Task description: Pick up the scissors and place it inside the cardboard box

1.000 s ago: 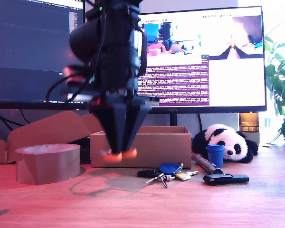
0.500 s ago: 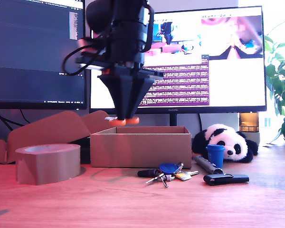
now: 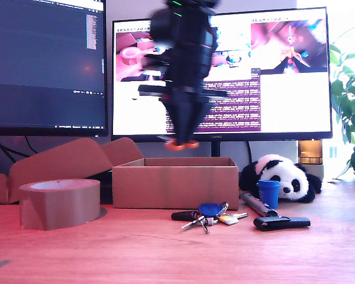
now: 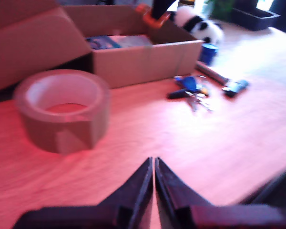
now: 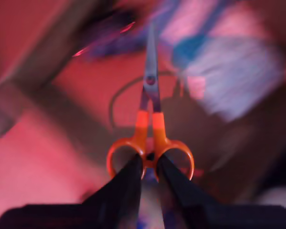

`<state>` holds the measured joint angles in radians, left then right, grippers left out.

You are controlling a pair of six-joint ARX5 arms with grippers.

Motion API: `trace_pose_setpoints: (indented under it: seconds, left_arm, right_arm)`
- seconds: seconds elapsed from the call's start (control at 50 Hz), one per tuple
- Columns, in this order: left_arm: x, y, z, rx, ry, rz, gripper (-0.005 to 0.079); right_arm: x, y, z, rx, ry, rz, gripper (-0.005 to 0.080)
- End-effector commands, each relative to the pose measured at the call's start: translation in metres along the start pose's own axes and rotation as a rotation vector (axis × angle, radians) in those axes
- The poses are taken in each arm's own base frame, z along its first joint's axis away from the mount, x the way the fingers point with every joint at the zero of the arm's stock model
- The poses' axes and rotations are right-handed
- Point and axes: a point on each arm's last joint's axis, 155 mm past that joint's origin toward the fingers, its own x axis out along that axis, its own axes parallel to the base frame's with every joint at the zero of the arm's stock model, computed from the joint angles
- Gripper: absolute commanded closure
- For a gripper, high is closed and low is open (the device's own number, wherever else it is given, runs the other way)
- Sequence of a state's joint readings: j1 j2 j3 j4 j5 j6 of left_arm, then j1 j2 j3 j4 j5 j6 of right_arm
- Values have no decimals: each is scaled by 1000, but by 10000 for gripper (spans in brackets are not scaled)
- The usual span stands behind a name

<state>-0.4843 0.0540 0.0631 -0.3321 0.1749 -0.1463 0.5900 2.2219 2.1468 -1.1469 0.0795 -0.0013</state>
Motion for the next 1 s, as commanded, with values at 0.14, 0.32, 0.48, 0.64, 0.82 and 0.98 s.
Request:
trace_pose_setpoints:
  seconds: [0.14, 0.32, 0.48, 0.64, 0.82, 0.98]
  left_arm:
    - [2, 4, 15, 28, -73, 22, 765]
    - [1, 3, 23, 33, -103, 18, 765]
    - [1, 2, 25, 35, -112, 16, 765]
    - [1, 2, 24, 34, -108, 17, 765]
    - [1, 2, 22, 33, -102, 17, 765]
    - [1, 3, 21, 32, -97, 18, 765]
  right_arm:
    - [9, -11, 9, 25, -29, -10, 765]
    - [11, -19, 19, 43, -67, -14, 765]
    - [22, -20, 17, 45, -51, -13, 765]
    - [36, -21, 16, 47, -38, -14, 765]
    - [47, -23, 23, 54, -62, -16, 765]
    - [61, -25, 13, 58, -18, -16, 765]
